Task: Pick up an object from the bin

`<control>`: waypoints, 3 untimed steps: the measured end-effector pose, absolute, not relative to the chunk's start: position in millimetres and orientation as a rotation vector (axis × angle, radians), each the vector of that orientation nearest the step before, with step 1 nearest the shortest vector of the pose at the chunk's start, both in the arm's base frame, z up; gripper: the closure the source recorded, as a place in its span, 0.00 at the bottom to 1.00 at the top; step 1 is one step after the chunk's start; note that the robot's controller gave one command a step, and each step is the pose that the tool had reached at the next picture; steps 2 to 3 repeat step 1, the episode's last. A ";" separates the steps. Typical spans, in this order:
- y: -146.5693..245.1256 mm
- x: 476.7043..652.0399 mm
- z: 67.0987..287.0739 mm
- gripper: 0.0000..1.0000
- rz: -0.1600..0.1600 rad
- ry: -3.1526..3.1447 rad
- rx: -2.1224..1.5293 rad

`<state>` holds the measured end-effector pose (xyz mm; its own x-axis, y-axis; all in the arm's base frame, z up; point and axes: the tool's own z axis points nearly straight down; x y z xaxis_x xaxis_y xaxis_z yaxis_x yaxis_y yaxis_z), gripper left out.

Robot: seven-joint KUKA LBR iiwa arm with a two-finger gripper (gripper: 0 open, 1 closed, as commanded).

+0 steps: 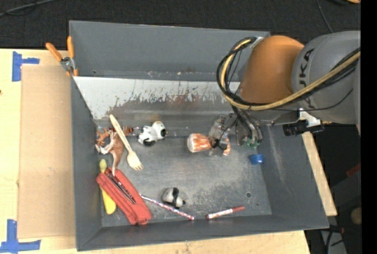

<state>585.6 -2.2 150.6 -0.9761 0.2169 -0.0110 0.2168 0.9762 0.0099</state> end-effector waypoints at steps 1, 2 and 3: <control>1.3 592.8 203.8 1.00 0.014 3.114 0.276; 1.3 592.8 203.8 1.00 0.014 3.114 0.276; 1.3 592.8 203.8 1.00 0.014 3.114 0.276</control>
Offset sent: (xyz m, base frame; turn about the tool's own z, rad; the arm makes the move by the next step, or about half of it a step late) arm -0.0367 -0.0334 0.2602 -0.0481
